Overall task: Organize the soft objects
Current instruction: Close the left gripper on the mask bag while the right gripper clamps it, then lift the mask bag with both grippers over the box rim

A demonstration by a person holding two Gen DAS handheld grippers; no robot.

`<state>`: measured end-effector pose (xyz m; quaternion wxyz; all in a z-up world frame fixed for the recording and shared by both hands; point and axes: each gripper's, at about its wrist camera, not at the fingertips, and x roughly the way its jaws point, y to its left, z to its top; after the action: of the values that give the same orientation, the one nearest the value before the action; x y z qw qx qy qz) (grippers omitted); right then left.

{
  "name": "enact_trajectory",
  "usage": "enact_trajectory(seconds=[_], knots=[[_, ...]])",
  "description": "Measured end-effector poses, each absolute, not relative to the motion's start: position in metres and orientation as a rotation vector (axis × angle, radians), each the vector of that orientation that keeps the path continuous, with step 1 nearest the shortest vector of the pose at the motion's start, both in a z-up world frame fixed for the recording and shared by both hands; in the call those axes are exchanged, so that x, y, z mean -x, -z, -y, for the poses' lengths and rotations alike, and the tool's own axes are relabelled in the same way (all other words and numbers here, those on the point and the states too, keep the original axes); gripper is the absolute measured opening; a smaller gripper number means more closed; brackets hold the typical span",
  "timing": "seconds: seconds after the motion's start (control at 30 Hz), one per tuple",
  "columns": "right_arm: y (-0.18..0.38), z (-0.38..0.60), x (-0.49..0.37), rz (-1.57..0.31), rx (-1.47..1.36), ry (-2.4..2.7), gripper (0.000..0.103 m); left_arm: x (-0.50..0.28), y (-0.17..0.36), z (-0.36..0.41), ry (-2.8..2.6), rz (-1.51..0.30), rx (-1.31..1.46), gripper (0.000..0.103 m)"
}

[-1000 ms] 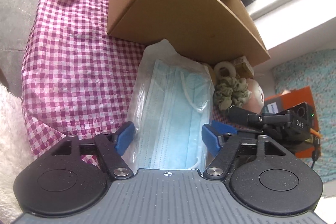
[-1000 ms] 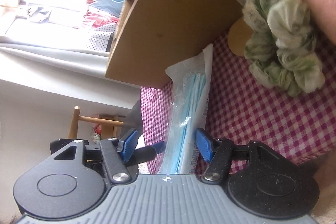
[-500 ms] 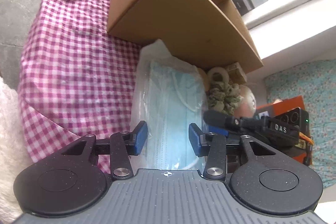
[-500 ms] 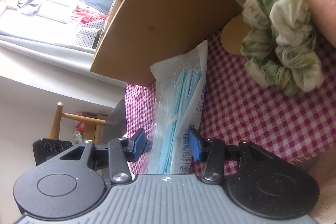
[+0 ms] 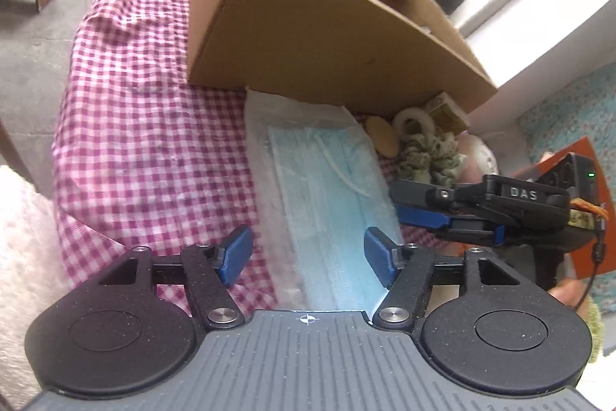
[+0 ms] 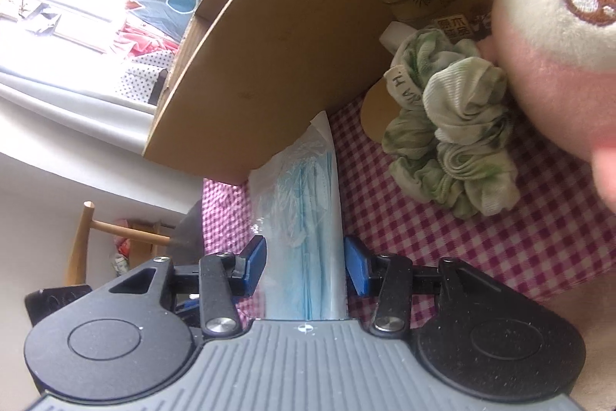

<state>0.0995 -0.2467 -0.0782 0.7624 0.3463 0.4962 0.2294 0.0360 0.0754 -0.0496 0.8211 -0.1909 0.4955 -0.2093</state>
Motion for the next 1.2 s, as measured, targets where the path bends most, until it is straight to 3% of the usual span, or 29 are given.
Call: enact_trajectory(seconds=[0.77, 0.83, 0.9, 0.97, 1.07, 1.2], knots=[[0.092, 0.245, -0.107, -1.088, -0.757, -0.594, 0.048, -0.070, 0.074, -0.072, 0.521, -1.072, 0.633, 0.069], [0.090, 0.241, -0.108, -1.084, -0.737, -0.595, 0.044, -0.072, 0.073, -0.069, 0.518, -1.067, 0.609, 0.063], [0.087, 0.238, -0.109, -1.081, -0.702, -0.589, 0.033, -0.071, 0.071, -0.061, 0.500, -1.063, 0.558, 0.047], [0.082, 0.234, -0.107, -1.075, -0.661, -0.586, 0.024, -0.069, 0.068, -0.054, 0.487, -1.053, 0.515, 0.038], [0.073, 0.232, -0.103, -1.050, -0.624, -0.597, 0.020, -0.065, 0.065, -0.050, 0.470, -1.041, 0.476, 0.020], [0.057, 0.228, -0.094, -1.016, -0.571, -0.609, 0.020, -0.054, 0.055, -0.054, 0.478, -1.016, 0.479, 0.016]])
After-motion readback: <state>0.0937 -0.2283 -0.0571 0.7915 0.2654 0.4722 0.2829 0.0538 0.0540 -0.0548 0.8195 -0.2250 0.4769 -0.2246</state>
